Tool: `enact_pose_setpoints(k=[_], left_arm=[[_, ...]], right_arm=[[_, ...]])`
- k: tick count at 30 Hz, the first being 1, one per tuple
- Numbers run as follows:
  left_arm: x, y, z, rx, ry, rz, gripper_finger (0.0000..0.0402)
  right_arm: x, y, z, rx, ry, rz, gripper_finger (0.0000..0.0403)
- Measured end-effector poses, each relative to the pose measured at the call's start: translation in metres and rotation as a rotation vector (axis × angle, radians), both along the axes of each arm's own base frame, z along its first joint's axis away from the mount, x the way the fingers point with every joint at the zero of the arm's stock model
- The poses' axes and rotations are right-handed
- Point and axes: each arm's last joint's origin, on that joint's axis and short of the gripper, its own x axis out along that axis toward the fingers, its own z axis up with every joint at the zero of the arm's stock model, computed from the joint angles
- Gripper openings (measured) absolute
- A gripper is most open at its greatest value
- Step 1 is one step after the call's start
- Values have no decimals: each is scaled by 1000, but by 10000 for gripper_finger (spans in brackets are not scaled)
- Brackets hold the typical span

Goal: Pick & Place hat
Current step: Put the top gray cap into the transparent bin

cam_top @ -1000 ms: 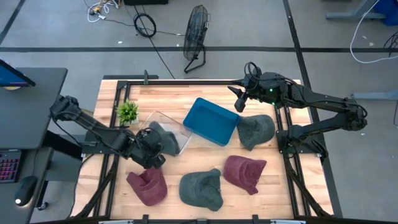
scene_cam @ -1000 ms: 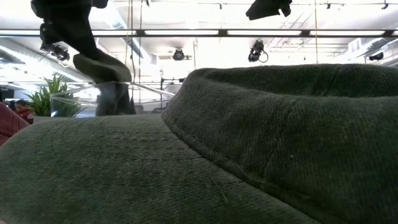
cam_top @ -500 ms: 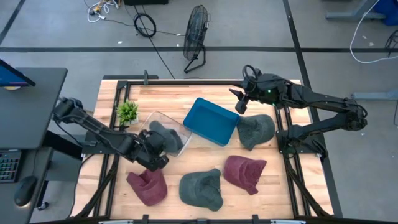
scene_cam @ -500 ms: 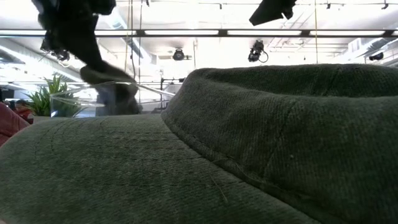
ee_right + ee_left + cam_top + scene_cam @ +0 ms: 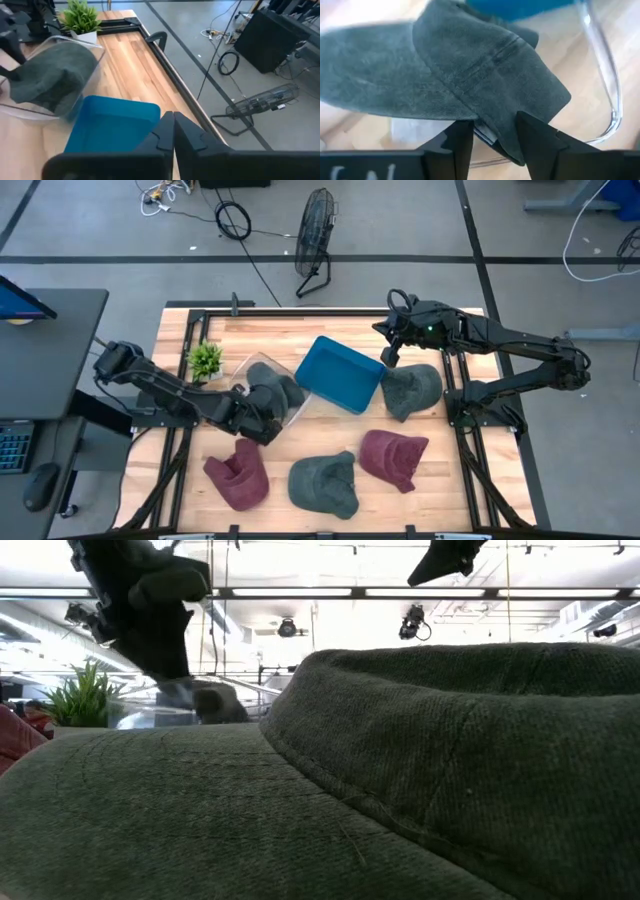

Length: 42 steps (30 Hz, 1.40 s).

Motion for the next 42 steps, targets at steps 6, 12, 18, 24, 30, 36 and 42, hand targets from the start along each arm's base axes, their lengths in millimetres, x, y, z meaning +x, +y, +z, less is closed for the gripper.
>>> enact_pose_setpoints(k=[6, 12, 18, 24, 30, 36, 42], left_arm=[[0, -5, 2, -131, 74, -97, 169], [-6, -5, 31, -85, 46, -110, 170], [-10, -3, 43, -127, 76, -142, 170], [-11, -2, 47, -158, 95, -173, 170], [-15, 1, 89, -61, -40, -198, 170], [-17, 2, 103, -22, -84, -217, 170], [-17, 8, 104, 70, -69, -211, 170]], right_arm=[[-6, 1, -9, 40, 102, -13, 4], [-16, 3, -21, 107, 246, -45, 2], [-7, 4, -25, 166, 230, 21, 1], [11, 1, -33, 166, 240, 50, 1], [21, -1, -44, 175, 297, 76, 0], [27, -2, -43, 112, 286, 130, 0], [61, -5, -21, 8, -70, 293, 0]])
